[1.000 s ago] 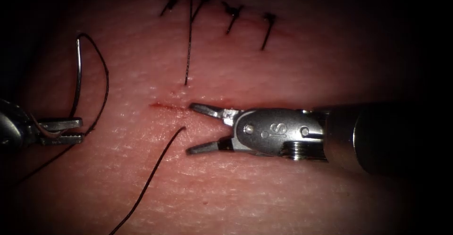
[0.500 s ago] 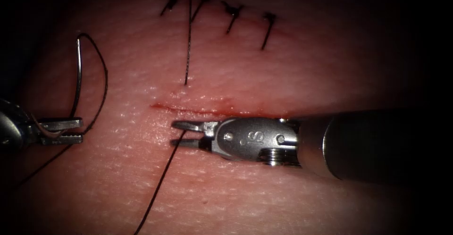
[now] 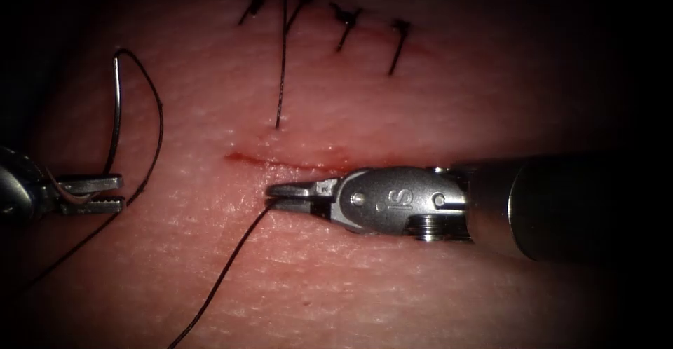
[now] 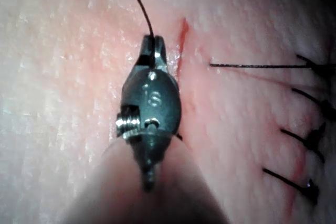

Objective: Wound Closure
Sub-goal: Using the right grasper, grab the long suture end and pull it down through the wound until a short end it left on top.

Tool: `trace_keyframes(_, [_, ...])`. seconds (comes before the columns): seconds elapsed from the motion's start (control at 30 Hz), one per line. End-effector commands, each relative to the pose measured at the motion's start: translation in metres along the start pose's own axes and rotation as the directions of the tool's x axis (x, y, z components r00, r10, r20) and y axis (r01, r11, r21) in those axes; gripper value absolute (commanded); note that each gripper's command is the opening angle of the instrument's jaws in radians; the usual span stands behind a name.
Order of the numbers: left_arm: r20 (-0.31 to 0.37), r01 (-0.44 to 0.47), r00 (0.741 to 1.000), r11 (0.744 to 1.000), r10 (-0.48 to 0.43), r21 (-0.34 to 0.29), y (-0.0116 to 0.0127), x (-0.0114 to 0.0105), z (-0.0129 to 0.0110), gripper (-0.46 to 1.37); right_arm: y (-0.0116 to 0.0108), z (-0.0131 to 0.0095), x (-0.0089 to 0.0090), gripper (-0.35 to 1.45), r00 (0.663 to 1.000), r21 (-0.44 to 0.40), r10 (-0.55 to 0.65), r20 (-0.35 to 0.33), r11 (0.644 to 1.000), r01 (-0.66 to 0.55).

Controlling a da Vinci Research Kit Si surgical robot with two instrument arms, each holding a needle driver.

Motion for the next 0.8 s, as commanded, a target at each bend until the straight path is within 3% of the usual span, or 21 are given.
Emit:
trace_keyframes(0.03, [0.0, 0.0, 1.0, 1.0, 0.0, -0.007, 0.0, 0.0, 0.0, -0.35, 0.0001, -0.0001, 0.0, -0.35, 1.0, -0.009, -0.008, -0.006, 1.0, 0.008])
trace_keyframes(0.3, [0.0, 0.0, 1.0, 1.0, 0.0, -0.008, 0.0, 0.0, -0.0001, -0.35, 0.0003, -0.0001, -0.0003, -0.35, 0.999, -0.034, -0.037, -0.033, 0.999, 0.036])
trace_keyframes(0.4, [0.0, 0.0, 1.0, 1.0, 0.0, -0.008, 0.0, 0.0, -0.0001, -0.35, -0.0005, -0.0003, -0.0001, -0.35, 0.999, -0.019, 0.019, -0.037, 1.0, -0.019])
trace_keyframes(0.8, [0.002, 0.0, 1.0, 1.0, 0.0, -0.005, 0.0, 0.0, 0.0, -0.35, -0.0074, -0.0022, 0.0037, -0.35, 0.999, 0.096, 0.045, -0.027, 0.994, -0.043])
